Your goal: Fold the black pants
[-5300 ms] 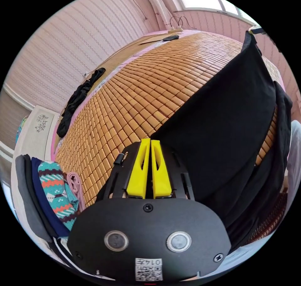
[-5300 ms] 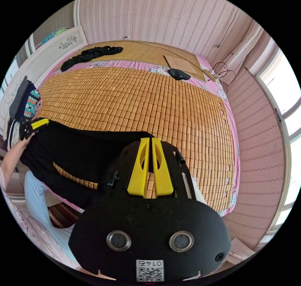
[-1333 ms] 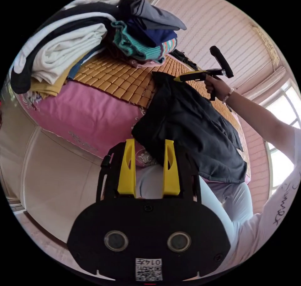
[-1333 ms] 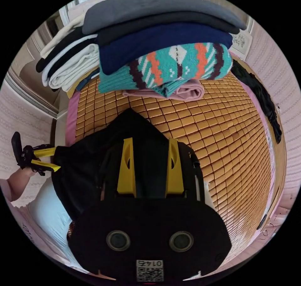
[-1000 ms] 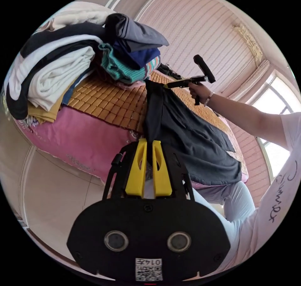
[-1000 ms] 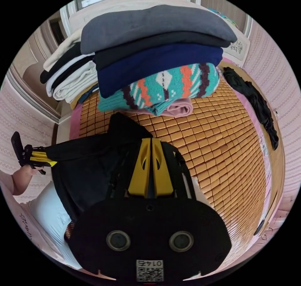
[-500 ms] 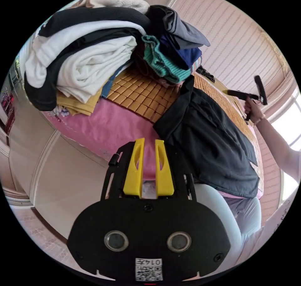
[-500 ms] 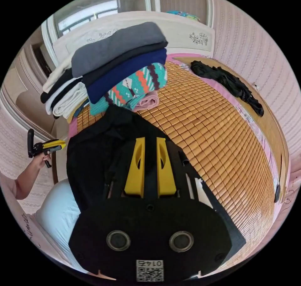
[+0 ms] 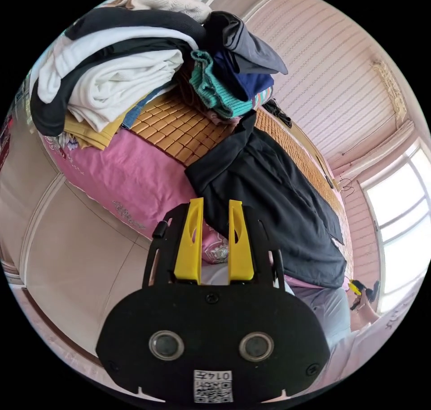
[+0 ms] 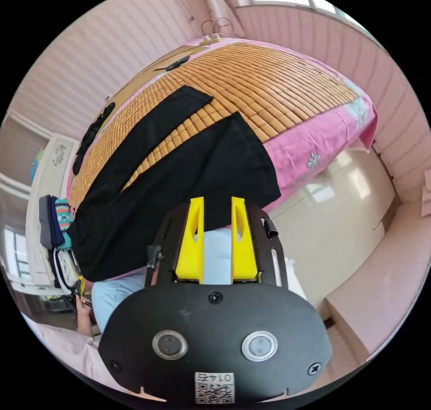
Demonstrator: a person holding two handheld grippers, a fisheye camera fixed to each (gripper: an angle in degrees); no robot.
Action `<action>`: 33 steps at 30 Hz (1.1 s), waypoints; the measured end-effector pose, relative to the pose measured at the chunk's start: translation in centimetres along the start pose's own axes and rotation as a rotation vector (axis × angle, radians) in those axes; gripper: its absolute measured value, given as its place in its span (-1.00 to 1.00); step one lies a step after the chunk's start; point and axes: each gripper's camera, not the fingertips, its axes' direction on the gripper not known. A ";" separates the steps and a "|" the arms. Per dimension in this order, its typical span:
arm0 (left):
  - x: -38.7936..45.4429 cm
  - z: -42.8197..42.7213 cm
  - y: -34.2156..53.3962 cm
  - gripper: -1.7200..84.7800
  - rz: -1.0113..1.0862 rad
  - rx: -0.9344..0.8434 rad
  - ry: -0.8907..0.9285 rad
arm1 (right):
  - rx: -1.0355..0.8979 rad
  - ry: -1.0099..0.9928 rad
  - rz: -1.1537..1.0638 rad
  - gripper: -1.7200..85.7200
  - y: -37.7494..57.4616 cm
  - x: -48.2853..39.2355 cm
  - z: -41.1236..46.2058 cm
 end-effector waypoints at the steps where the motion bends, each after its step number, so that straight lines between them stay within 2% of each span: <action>1: -0.2 0.6 -0.5 -0.73 -0.034 -0.020 0.010 | 0.001 -0.051 0.100 -0.71 0.9 3.3 0.0; 5: -0.7 1.8 -1.5 -0.71 -0.099 -0.055 0.062 | 0.012 -0.220 0.339 -0.67 3.3 11.3 0.6; 9: -0.8 3.2 -1.9 -0.71 -0.128 -0.061 0.098 | 0.010 -0.390 0.461 -0.67 4.1 15.9 1.1; 12: -0.3 3.9 -2.5 -0.72 -0.129 -0.072 0.066 | 0.040 -0.476 0.507 -0.74 4.0 18.8 0.9; 14: -0.3 4.0 -3.0 -0.74 -0.157 -0.087 0.056 | 0.062 -0.525 0.506 -0.89 3.7 20.1 0.3; 15: -0.3 4.1 -3.3 -0.75 -0.180 -0.100 0.051 | 0.070 -0.536 0.501 -0.90 3.6 20.2 0.0; 18: -0.2 4.2 -3.8 -0.83 -0.186 -0.124 0.040 | 0.110 -0.520 0.421 -0.93 3.1 20.2 -2.1; 21: 0.9 3.7 -4.2 -0.95 -0.089 -0.111 0.017 | 0.135 -0.480 0.324 -0.95 2.4 19.8 -4.5; 24: 2.2 2.4 -4.2 -0.98 -0.032 -0.083 0.016 | 0.179 -0.333 0.177 -0.95 1.4 18.1 -7.9; 26: 3.1 1.2 -4.3 -0.98 0.002 -0.043 0.039 | 0.196 -0.156 -0.017 -0.95 -0.3 15.2 -10.4; 29: 4.8 -1.2 -5.5 -0.98 0.064 0.035 0.098 | 0.235 -0.100 -0.183 -0.95 -3.7 12.2 -13.1; 33: 8.0 -3.1 -9.2 -0.98 0.136 0.134 0.175 | 0.258 -0.114 -0.279 -0.95 -10.0 9.4 -14.9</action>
